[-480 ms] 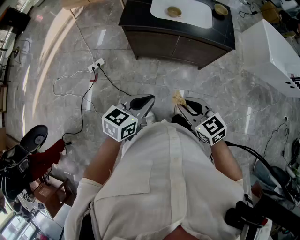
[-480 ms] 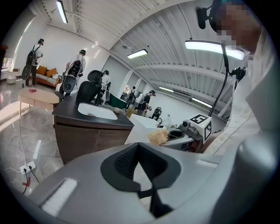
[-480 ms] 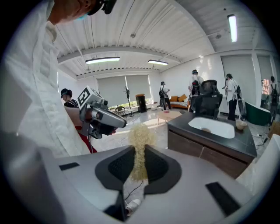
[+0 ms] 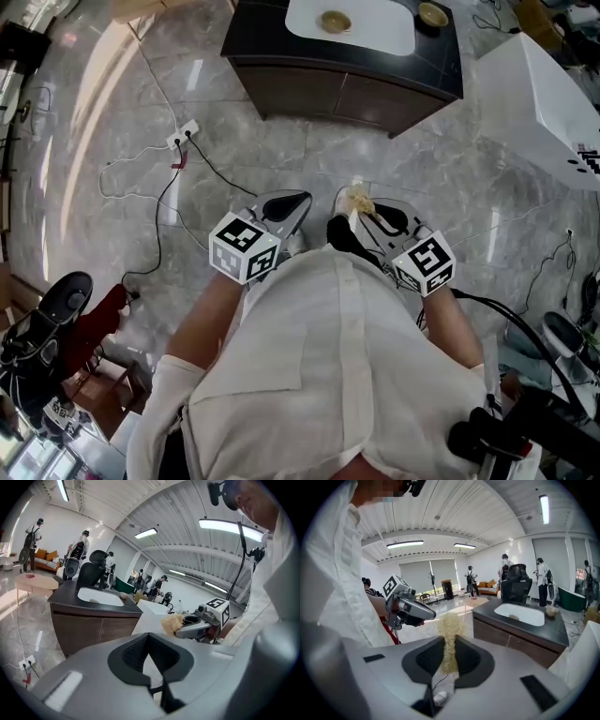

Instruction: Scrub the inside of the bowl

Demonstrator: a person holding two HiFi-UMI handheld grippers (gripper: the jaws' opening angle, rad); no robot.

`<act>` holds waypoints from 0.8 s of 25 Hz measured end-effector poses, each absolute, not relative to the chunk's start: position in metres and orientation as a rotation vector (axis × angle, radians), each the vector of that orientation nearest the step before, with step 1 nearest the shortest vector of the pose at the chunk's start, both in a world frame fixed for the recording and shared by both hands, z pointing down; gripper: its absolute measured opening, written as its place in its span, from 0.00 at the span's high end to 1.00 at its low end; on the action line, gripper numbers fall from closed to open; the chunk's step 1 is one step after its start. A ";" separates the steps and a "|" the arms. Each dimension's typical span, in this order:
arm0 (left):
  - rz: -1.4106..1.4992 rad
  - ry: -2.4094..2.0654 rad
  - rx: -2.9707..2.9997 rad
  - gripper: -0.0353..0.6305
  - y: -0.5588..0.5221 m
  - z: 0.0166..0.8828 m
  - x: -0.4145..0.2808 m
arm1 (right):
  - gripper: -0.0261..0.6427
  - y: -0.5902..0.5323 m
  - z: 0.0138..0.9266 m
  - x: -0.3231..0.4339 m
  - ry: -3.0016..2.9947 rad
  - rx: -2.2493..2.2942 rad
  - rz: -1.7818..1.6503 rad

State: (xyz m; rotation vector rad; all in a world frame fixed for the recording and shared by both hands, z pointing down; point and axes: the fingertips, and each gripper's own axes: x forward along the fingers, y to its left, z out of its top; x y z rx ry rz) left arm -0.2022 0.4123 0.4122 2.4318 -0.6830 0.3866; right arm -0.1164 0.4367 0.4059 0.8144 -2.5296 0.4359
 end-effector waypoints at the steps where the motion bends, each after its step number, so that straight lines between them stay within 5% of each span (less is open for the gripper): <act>1: 0.393 -0.688 2.431 0.94 0.405 0.411 -0.197 | 0.88 0.428 0.405 -0.111 -2.536 0.812 0.434; 20: 0.474 -0.833 2.465 0.94 0.228 0.396 -0.079 | 0.88 0.249 0.400 0.027 -2.629 0.880 0.437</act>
